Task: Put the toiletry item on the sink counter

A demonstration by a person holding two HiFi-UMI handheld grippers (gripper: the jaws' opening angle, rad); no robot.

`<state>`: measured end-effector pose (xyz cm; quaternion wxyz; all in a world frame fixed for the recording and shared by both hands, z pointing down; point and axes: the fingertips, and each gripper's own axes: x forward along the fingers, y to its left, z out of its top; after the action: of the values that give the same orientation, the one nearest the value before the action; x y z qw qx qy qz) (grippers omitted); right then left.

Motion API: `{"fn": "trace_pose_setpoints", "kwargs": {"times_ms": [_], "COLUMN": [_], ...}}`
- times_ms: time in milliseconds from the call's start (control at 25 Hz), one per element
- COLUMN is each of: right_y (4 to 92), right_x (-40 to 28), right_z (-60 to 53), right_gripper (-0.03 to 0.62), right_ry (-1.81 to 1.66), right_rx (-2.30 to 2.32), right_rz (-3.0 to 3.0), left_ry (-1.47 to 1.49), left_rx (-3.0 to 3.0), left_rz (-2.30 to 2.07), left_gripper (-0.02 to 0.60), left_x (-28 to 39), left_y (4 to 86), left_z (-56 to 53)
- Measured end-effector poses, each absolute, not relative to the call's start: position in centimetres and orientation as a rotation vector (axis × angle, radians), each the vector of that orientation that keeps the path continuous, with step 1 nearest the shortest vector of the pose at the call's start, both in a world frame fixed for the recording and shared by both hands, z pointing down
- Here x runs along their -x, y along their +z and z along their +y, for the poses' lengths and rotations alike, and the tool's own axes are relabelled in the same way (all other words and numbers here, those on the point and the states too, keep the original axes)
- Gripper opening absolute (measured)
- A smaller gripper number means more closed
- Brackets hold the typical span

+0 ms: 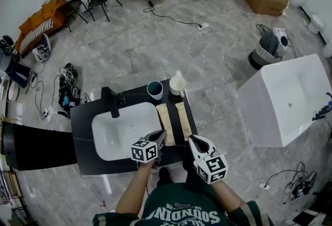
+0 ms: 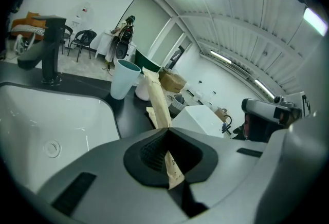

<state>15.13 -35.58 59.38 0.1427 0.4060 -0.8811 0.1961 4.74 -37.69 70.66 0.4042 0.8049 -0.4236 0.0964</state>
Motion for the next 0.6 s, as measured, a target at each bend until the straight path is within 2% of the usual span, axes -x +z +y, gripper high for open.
{"fn": "trace_pose_setpoints", "kwargs": {"times_ms": [600], "right_y": [62.1], "right_x": [-16.3], "right_z": [-36.4], "right_gripper": [0.043], "right_ry": [0.643], "right_rx": [-1.152], "right_rz": [-2.486], "left_ry": [0.349], "left_rx": [-1.886], "left_rz": [-1.058], "left_gripper": [0.012], "left_x": [-5.4], "left_y": [78.3], "left_z": [-39.7]}}
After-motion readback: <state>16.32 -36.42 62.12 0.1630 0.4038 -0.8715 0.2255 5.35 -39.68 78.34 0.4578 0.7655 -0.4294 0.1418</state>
